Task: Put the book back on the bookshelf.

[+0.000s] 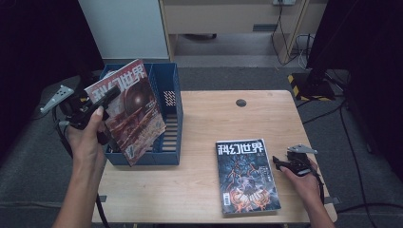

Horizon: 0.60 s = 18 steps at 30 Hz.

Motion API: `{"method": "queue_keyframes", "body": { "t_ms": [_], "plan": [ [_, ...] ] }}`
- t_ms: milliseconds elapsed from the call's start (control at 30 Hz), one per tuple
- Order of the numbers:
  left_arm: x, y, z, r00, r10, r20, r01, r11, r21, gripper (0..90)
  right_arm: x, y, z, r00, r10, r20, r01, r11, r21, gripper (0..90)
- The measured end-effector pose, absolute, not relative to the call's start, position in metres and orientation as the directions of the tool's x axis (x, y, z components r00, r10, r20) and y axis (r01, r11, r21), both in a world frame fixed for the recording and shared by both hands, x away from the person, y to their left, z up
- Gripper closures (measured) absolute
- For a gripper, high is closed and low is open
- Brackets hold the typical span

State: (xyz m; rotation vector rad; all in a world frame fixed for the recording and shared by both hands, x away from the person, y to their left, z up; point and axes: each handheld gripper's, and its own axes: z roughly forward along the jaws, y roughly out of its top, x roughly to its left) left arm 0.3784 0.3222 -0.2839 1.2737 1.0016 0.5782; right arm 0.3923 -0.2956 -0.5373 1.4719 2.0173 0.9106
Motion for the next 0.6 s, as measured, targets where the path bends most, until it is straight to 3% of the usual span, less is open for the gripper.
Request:
{"method": "queue_keyframes", "body": {
  "t_ms": [600],
  "plan": [
    [0.377, 0.338, -0.285, 0.418, 0.867, -0.272, 0.146, 0.231, 0.962, 83.3, 0.392, -0.295, -0.537, -0.314, 0.950, 0.004, 0.630, 0.205, 0.749, 31.2]
  ]
}}
